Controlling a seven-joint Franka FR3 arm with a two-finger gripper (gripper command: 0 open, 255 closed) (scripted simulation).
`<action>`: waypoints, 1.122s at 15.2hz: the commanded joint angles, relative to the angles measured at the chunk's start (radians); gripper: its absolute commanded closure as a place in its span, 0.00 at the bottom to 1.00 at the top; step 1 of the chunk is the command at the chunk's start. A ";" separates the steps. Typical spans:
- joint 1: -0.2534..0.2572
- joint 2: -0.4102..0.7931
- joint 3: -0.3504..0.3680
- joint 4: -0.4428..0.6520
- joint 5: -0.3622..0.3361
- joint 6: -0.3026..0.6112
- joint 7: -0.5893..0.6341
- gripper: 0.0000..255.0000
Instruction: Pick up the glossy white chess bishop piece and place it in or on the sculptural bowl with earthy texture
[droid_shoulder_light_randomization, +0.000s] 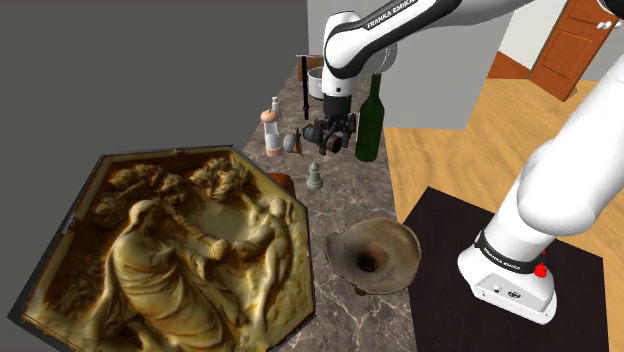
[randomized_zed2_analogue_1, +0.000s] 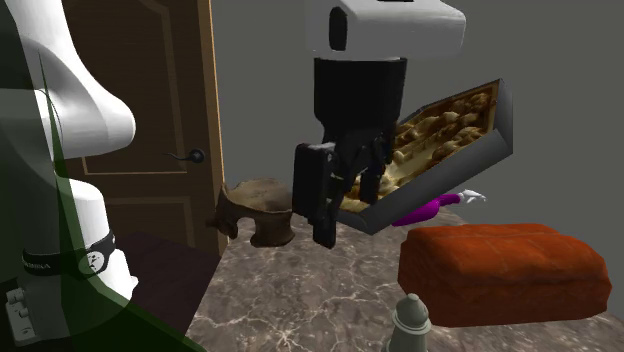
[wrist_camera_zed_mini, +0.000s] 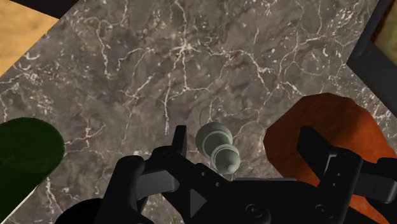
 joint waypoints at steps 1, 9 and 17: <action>0.000 0.090 0.002 0.041 0.010 0.055 0.022 0.00; 0.001 0.287 0.000 0.142 0.034 0.165 0.065 0.00; 0.008 0.320 0.006 0.121 0.043 0.221 0.060 0.00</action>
